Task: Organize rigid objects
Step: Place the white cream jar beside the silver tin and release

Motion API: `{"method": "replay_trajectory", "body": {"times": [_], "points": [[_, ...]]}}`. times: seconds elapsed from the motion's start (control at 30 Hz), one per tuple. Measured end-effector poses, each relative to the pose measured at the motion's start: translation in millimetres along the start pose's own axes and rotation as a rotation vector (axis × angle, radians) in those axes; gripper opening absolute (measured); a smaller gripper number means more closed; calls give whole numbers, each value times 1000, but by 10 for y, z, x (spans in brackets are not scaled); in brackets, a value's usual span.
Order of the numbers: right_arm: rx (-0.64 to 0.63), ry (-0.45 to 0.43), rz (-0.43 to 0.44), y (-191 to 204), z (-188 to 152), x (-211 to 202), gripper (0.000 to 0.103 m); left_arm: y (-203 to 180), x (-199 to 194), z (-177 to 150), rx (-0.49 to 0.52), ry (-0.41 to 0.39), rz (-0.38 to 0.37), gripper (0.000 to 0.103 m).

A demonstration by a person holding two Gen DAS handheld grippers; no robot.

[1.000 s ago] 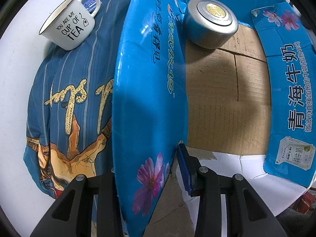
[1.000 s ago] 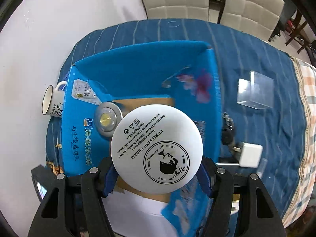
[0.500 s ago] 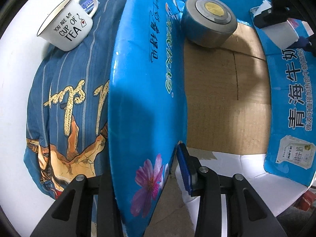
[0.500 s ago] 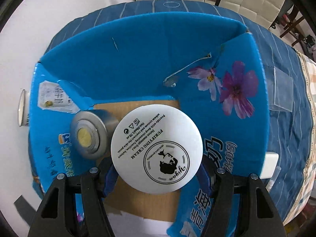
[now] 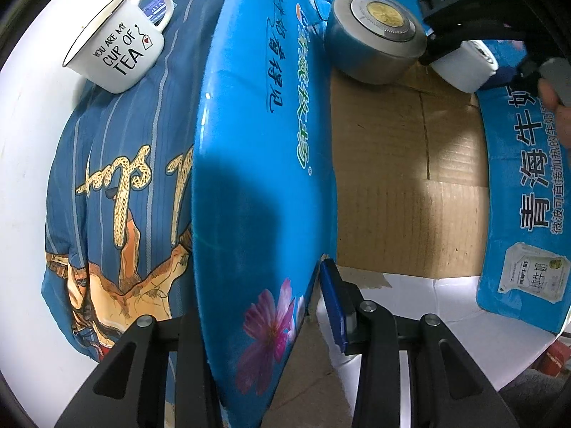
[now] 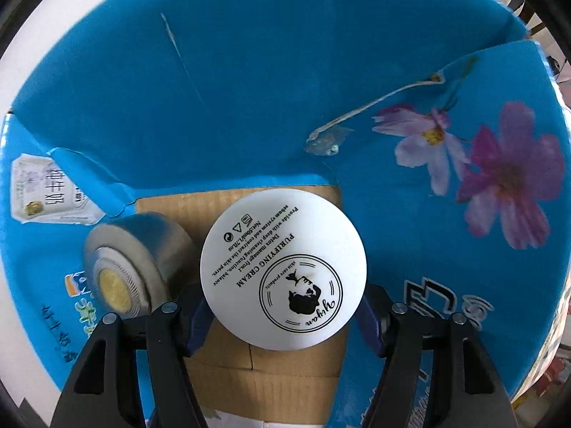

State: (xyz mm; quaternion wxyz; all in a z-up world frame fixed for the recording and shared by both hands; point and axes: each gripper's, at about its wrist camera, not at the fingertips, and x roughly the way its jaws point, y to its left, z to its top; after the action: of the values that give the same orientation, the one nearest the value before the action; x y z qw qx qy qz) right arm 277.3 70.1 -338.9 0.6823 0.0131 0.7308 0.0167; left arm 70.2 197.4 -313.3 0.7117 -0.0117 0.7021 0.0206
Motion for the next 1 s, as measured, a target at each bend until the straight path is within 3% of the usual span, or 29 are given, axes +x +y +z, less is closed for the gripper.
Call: {"method": "replay_trajectory", "body": {"times": [0.83,1.0], "points": [[6,32,-10,15,44,2,71,-26,6,-6,3,-1,-3,35],[-2,15,5,-28,44,-140,78,-14,14,-9,1,0,-3,35]]}}
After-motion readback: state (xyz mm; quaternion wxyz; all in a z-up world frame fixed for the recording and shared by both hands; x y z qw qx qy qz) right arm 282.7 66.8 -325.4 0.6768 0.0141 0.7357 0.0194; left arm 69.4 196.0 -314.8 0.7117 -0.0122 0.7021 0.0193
